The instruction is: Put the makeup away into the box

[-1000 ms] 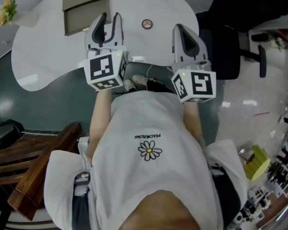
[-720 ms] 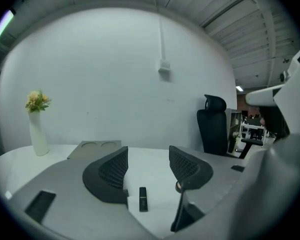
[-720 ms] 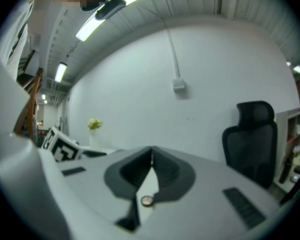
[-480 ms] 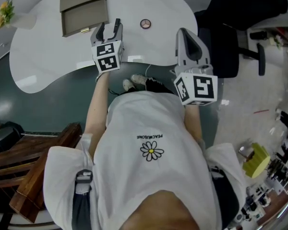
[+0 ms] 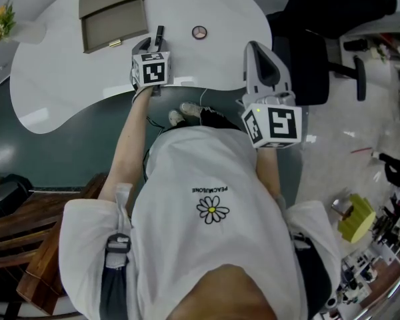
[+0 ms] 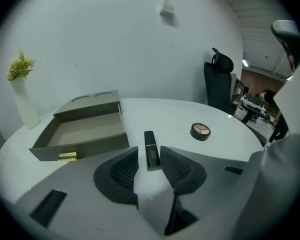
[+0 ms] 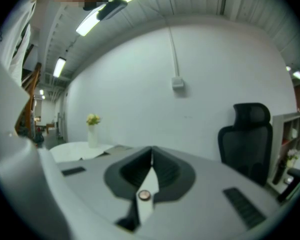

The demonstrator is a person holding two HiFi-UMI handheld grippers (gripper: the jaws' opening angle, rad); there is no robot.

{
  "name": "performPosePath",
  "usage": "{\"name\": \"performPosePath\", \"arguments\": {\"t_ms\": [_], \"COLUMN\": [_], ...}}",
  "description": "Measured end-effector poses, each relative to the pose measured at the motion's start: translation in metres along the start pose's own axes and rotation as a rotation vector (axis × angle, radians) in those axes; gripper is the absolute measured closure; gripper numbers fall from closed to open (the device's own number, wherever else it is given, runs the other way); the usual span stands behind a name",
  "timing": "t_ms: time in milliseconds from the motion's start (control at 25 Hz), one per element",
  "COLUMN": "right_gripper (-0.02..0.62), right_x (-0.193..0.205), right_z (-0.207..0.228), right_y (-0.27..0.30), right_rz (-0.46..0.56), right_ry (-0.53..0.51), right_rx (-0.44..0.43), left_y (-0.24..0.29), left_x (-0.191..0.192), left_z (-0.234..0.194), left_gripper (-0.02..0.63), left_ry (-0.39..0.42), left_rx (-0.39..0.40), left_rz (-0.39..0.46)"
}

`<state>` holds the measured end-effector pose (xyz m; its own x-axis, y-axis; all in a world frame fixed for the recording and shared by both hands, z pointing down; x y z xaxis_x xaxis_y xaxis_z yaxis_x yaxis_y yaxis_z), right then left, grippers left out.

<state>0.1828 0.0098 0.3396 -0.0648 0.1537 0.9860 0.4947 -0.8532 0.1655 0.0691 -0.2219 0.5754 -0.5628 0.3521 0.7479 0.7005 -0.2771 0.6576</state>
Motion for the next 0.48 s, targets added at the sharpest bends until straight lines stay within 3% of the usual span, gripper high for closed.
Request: {"name": "performPosePath", "arguments": {"t_ms": [80,480], "right_gripper": [0.565,0.565], "right_x": [0.001,0.001], "right_z": [0.0,-0.007], "right_y": [0.0,-0.004], "right_rz": [-0.001,-0.006], "right_ry": [-0.001,-0.018], "right_rx": [0.0,-0.007], "left_y": [0.005,0.011], "left_x": [0.003,0.012], "left_z": [0.0,0.0], "left_gripper": [0.481,0.505], "left_ry": [-0.002,-0.021], "left_rx": [-0.001,0.047], "left_rz": [-0.033,-0.119]}}
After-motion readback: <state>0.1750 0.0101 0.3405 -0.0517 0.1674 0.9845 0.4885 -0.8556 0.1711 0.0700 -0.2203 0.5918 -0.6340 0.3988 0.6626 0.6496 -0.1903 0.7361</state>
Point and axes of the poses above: the fingertips, and each gripper's own axes: y forward along the fingers, z to its right, x out of its underside, the point moved 5 cm from there along -y, backward along the fingers, and after that the axes turned 8 degrees about x, right-handed, at the moved point
